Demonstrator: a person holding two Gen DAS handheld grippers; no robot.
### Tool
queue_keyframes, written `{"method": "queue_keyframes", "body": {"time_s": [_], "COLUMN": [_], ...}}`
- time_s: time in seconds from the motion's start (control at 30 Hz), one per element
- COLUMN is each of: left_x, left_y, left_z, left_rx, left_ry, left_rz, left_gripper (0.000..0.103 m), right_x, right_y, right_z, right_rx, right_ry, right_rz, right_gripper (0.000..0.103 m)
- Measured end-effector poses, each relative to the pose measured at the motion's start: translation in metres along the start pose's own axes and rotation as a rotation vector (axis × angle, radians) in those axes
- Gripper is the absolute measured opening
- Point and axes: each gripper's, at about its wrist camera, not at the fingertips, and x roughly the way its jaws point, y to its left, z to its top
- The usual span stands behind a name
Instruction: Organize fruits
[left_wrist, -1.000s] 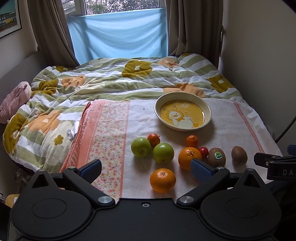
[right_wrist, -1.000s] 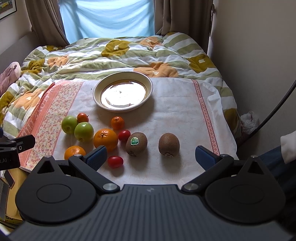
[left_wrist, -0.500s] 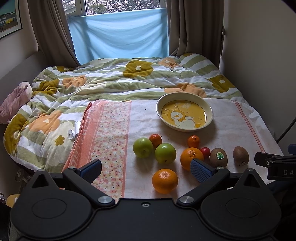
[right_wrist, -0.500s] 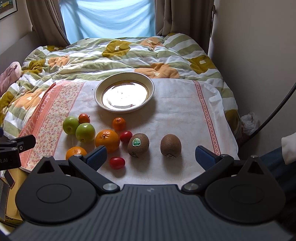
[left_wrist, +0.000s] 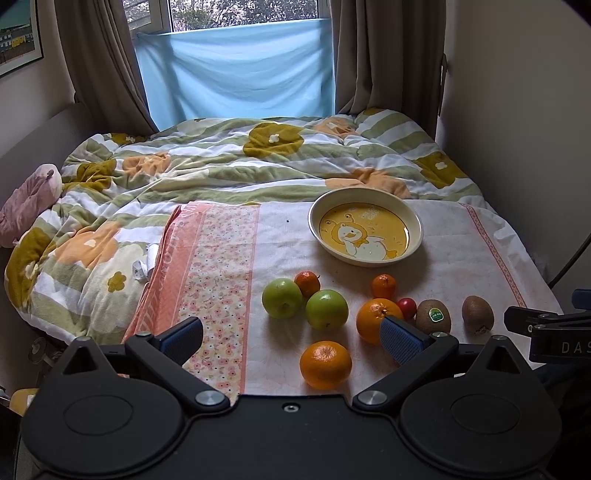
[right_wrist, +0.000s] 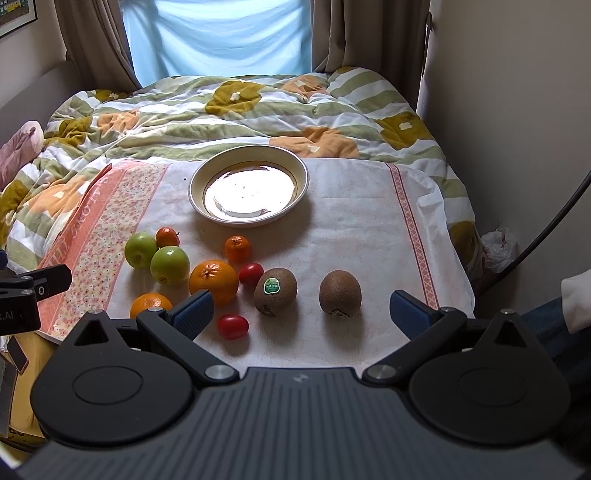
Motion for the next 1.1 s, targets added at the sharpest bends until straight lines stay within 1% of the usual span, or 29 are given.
{"method": "queue_keyframes", "body": {"time_s": [0.27,0.47,0.57,0.63,0.73,0.8,0.87,0.93,1.0,1.1], "left_x": [0.0,0.001,0.0,-0.001,-0.002,0.002,0.008,0.016,0.025,0.048], "left_y": [-0.001,-0.001,0.0,0.002,0.005,0.007,0.007,0.007,0.005,-0.002], "left_z": [0.001,0.002,0.002,0.004,0.009,0.012,0.012,0.009,0.004,-0.006], "left_rx": [0.001,0.021,0.028,0.022,0.012,0.018,0.029,0.037,0.037,0.036], "left_ry": [-0.001,-0.003,-0.018,-0.024,-0.018,-0.016,-0.012,-0.01,-0.009,0.027], "left_rz": [0.002,-0.003,0.0,-0.008,-0.02,-0.024,-0.032,-0.053,-0.072,-0.076], "left_gripper": [0.103,0.103,0.103,0.103,0.103,0.103,0.103,0.103,0.103,0.103], "right_x": [0.0,-0.001,-0.004,-0.006,-0.008,-0.008,-0.005,0.002,0.013,0.032], "right_y": [-0.002,-0.002,0.0,0.002,0.0,-0.001,0.0,-0.002,-0.006,-0.015], "right_z": [0.006,0.008,0.008,0.009,0.012,0.014,0.013,0.01,0.007,0.003], "right_rx": [0.002,-0.001,-0.003,-0.01,0.004,0.011,0.009,0.009,0.007,0.01], "right_ry": [-0.005,-0.011,-0.019,-0.018,-0.015,-0.016,-0.02,-0.026,-0.027,-0.006], "right_rz": [0.0,0.001,-0.001,-0.006,0.01,0.007,-0.024,-0.05,-0.051,-0.06], "right_gripper": [0.103,0.103,0.103,0.103,0.103,0.103,0.103,0.103,0.103,0.103]}}
